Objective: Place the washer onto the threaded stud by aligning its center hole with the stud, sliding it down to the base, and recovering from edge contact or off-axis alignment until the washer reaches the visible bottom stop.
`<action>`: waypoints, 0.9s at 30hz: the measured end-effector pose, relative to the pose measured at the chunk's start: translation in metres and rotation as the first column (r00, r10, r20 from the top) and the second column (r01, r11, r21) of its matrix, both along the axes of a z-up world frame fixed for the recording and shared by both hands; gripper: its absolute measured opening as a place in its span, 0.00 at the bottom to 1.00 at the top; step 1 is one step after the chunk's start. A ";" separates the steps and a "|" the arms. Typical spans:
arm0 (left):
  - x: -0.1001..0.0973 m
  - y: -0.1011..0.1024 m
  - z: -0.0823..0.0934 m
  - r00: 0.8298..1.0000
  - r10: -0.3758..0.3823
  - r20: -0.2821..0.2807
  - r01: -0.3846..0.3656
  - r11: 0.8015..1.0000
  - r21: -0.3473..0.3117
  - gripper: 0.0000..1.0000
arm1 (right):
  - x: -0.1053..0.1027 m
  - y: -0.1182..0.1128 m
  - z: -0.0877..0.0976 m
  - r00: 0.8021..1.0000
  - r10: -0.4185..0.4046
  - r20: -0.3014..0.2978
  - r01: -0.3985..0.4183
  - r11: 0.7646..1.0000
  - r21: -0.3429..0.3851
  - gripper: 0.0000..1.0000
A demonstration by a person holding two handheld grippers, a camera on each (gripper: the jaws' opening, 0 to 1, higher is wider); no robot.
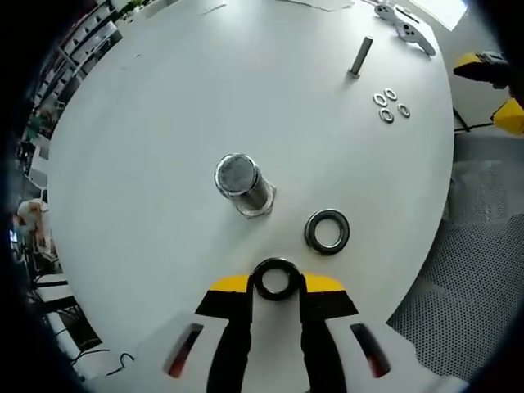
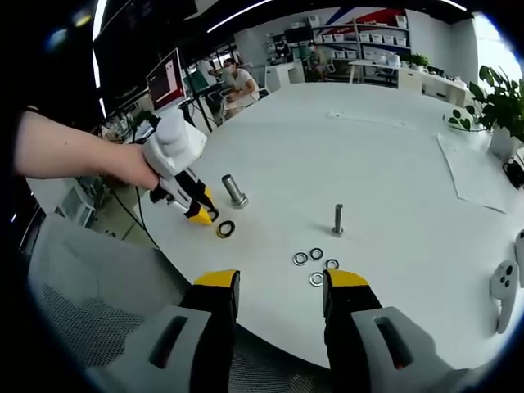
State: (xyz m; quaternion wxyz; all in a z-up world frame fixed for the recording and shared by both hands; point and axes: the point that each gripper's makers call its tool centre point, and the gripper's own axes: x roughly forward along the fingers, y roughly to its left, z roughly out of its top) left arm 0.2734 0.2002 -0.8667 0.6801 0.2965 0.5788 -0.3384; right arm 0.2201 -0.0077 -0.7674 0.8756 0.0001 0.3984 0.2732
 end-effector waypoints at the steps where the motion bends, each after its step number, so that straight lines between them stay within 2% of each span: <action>1: 0.000 0.000 0.000 1.000 -0.002 0.000 0.002 1.000 -0.001 0.19 | 0.000 0.000 0.000 1.000 0.000 0.000 0.000 1.000 0.000 0.43; 12: -0.001 0.001 0.001 1.000 -0.003 -0.009 0.002 1.000 -0.016 0.19 | 0.000 -0.001 0.000 1.000 -0.003 -0.001 0.003 1.000 -0.004 0.43; 27: 0.004 -0.003 0.014 1.000 -0.022 0.023 0.023 0.999 -0.047 0.19 | 0.000 -0.001 -0.001 1.000 0.001 -0.002 -0.001 1.000 -0.009 0.43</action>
